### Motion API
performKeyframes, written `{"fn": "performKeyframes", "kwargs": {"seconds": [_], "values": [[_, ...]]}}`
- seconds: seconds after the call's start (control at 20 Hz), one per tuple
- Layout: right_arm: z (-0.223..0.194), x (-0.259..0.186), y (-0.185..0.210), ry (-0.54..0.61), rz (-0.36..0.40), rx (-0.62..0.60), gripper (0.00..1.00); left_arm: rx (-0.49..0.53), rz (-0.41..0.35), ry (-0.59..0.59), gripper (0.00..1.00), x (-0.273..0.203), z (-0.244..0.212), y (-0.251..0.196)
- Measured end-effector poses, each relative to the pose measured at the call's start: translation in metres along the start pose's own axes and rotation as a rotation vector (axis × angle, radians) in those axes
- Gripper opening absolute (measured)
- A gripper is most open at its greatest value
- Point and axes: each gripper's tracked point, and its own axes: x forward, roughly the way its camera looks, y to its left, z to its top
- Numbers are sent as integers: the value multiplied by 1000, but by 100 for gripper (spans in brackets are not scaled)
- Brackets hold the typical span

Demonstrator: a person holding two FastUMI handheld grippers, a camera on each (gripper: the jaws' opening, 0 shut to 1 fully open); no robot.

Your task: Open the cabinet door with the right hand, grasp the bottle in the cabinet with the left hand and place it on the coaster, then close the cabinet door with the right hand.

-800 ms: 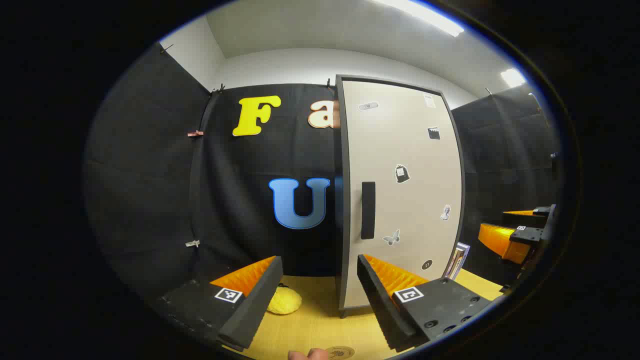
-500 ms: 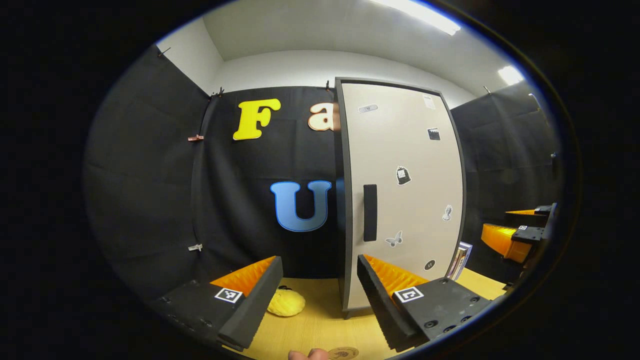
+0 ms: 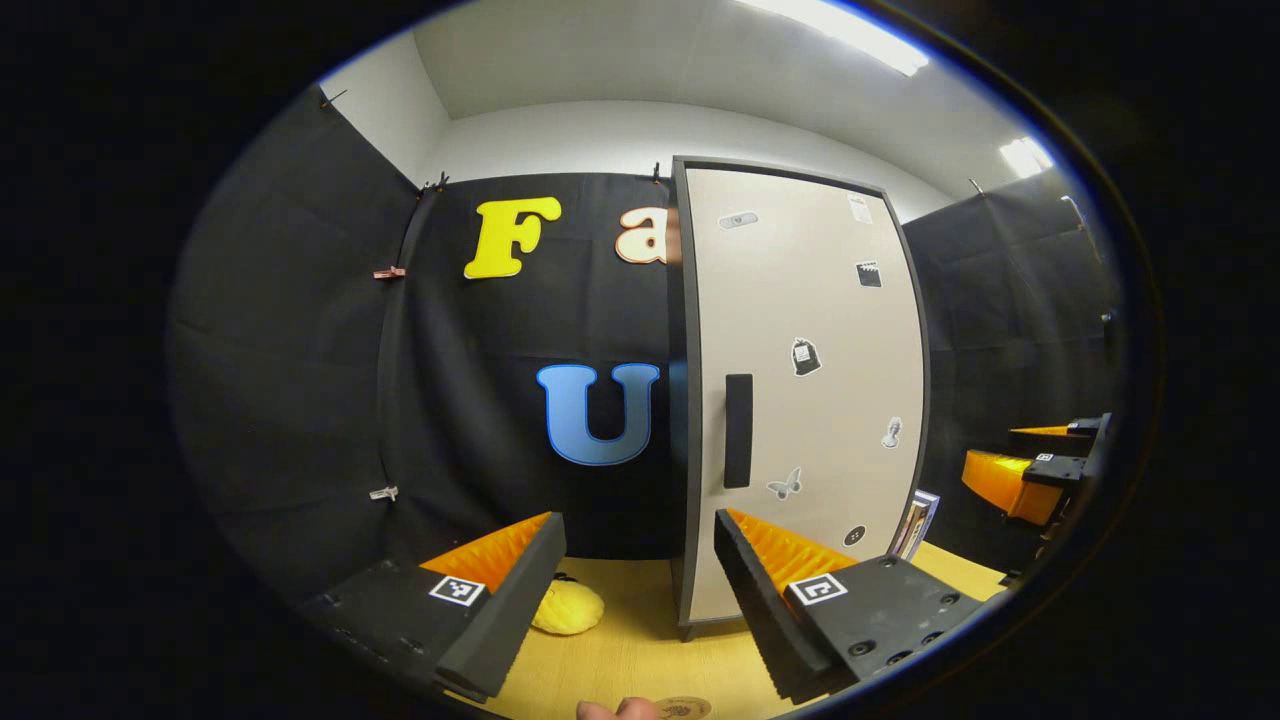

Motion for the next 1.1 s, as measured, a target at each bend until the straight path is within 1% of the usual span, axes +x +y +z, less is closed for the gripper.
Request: {"fn": "performKeyframes", "kwargs": {"seconds": [0.15, 0.35, 0.6, 0.75, 0.9, 1.1], "values": [[-1, 7, 14, 13, 25, 24, 97, 1, 1, 8, 95, 1, -2, 4], [10, 29, 46, 2, 70, 45, 97, -14, 10, 21, 95, 2, -7, 16], [27, 74, 97, -26, 133, 61, 97, -8, 30, 20, 95, 4, -7, 38], [22, 103, 128, -15, 163, 63, 97, -2, 40, 22, 94, 5, -7, 49], [16, 130, 155, -7, 180, 80, 97, 7, 46, 28, 95, 6, -12, 53], [7, 165, 173, -4, 170, 58, 97, -4, 60, 46, 94, 7, -16, 56]]}}
